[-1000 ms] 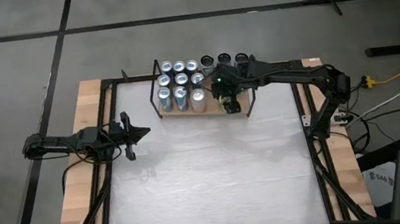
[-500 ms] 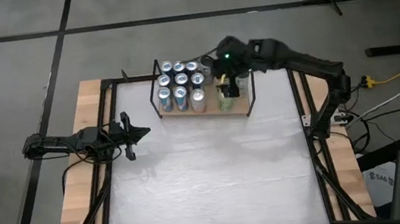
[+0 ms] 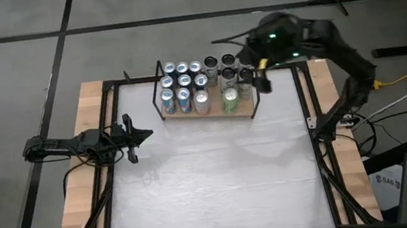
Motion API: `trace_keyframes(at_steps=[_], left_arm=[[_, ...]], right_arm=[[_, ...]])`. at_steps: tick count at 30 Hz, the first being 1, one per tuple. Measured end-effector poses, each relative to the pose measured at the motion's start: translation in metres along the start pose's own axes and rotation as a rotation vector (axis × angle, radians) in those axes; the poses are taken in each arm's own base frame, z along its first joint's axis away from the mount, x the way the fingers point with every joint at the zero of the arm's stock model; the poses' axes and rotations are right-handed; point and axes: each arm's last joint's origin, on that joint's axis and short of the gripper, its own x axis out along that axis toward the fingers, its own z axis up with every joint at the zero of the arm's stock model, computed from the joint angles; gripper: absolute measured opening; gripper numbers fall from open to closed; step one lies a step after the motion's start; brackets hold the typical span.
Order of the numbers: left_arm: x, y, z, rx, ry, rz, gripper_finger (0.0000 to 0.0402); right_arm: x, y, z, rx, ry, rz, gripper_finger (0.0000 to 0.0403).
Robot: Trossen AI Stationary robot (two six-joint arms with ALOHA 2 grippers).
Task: Place canned beverage on shelf
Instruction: Return to Home Position
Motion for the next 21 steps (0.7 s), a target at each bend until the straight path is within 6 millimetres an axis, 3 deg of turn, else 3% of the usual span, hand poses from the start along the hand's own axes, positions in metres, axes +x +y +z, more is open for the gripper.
trace_keyframes(at_steps=[6,13,17,21], left_arm=[[0.0,0.0,0.0,0.0,0.0,0.0,0.0],[0.0,0.0,0.0,0.0,0.0,0.0,0.0],[0.0,0.0,0.0,0.0,0.0,0.0,0.0],[0.0,0.0,0.0,0.0,0.0,0.0,0.0]], right_arm=[[-0.046,0.014,-0.023,-0.004,-0.032,0.01,0.0379],[-0.091,0.041,-0.079,-0.013,-0.109,-0.02,0.0379],[-0.099,0.06,-0.118,-0.028,-0.227,-0.016,0.0374],[-0.097,0.08,-0.165,-0.033,-0.287,-0.023,0.0338]])
